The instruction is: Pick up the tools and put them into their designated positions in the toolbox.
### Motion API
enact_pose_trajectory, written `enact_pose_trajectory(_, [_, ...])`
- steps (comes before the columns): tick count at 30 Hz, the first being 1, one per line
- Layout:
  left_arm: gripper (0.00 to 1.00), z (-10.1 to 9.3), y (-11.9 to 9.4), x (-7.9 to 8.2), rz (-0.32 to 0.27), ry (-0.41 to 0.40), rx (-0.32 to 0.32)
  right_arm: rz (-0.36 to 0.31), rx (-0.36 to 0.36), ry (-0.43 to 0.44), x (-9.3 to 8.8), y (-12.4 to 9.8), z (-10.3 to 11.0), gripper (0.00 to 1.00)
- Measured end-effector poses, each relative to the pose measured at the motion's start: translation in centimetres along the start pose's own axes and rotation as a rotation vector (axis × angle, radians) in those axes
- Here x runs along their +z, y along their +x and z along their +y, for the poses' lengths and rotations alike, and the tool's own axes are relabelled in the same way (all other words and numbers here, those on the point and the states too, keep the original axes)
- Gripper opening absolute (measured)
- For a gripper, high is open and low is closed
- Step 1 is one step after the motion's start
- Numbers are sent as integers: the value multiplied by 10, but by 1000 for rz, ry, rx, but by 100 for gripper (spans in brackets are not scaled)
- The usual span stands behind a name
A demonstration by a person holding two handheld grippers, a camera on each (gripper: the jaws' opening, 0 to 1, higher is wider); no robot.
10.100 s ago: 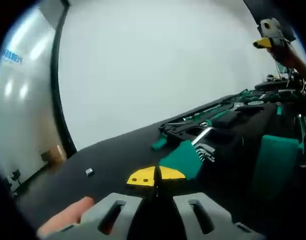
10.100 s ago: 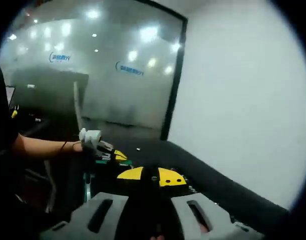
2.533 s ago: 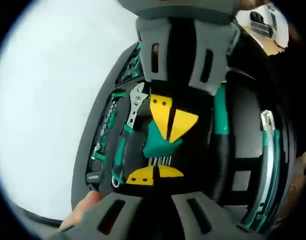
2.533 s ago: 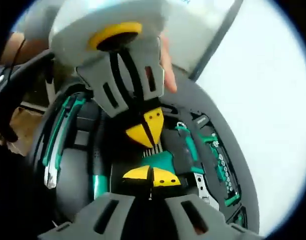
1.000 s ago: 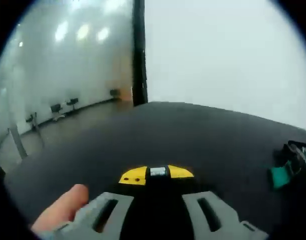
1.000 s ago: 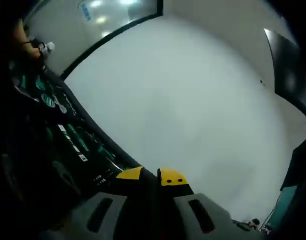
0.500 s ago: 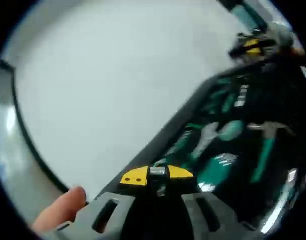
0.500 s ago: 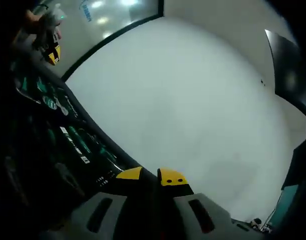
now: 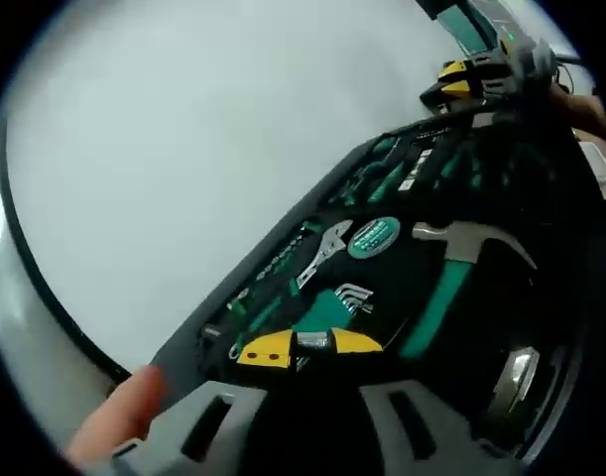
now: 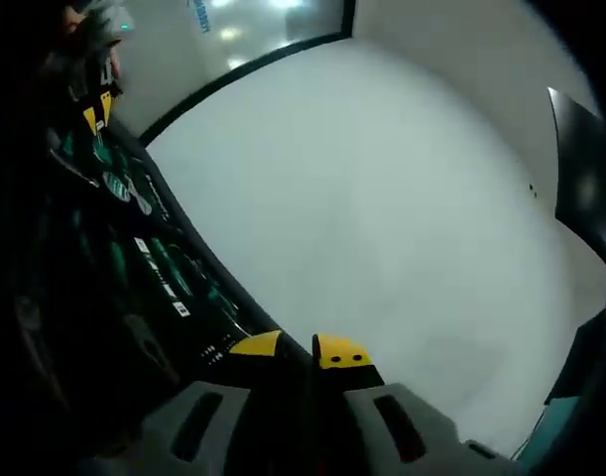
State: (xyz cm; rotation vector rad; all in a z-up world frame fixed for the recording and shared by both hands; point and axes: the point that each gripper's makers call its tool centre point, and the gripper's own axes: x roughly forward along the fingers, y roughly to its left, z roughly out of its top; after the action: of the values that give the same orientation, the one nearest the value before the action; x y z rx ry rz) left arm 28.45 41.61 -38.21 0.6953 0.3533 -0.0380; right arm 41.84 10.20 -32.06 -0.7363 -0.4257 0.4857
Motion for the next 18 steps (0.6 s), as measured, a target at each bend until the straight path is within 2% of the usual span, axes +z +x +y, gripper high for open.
enact_pose_trajectory(5, [9,1,-2,-3,-16,-114,-14,5,4,-14,0,-1,2,11])
enact_pose_trajectory(8, [13,-2,-6,-2,-42,-192,-45,-1,6,-14,2,-2,3,11])
enact_pose_trajectory(9, [17,-3,-9,-2,-56,-239,-63,-7,6,0,3,-3,2,11])
enact_pose_trajectory(10, [18,0,-14,-3,-69,-243,-64,-11,10,7,4,-3,2,11])
enact_pose_trajectory(11, [19,3,-18,-5,-71,-238,-56,-54,9,67,12,-4,2,11])
enact_pose_trajectory(13, [21,17,-29,-8,-91,-261,-33,-98,-21,123,22,-9,-5,11])
enact_pose_trajectory(16, [34,30,-46,3,-201,-319,-38,-116,-31,107,27,-11,-5,11])
enact_pose_trajectory(17, [36,47,-53,2,-264,-327,-3,-117,-28,102,27,-10,-4,11])
enact_pose_trajectory(18, [36,56,-57,0,-290,-336,19,-113,-19,96,27,-8,0,11])
